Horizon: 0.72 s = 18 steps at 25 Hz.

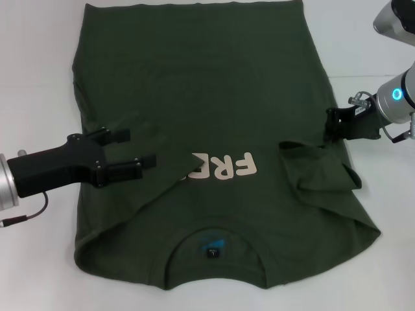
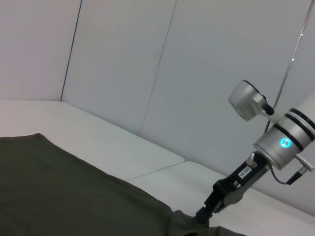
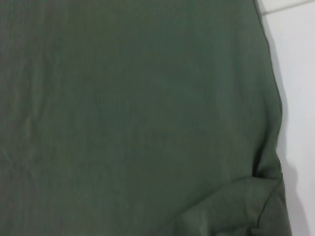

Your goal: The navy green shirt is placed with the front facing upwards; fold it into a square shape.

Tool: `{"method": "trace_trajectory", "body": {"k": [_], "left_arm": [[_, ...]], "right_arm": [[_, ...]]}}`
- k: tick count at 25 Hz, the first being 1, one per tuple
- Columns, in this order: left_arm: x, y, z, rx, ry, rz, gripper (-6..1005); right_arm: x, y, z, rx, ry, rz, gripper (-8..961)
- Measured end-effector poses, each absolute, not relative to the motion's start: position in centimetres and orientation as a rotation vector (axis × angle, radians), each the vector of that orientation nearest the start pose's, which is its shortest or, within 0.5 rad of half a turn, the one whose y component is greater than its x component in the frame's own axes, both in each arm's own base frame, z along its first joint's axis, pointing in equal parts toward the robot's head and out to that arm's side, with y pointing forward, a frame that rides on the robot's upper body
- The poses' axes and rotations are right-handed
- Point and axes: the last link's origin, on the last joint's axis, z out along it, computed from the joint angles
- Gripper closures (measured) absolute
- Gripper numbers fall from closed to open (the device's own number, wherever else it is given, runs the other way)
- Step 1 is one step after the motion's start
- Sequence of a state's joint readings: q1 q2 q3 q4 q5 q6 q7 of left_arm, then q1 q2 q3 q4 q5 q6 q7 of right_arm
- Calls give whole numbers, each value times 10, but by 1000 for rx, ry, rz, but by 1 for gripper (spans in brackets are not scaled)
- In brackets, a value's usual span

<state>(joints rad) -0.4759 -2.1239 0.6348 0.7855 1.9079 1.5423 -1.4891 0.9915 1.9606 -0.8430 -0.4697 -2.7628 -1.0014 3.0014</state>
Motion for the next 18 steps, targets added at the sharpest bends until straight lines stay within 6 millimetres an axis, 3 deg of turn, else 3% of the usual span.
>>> {"method": "trace_trajectory", "body": {"k": [18], "left_arm": [[-259,339,20,-2515,-719,-819,62]], "right_arm": [[232,483,30,-1707,1683,289,911]]}}
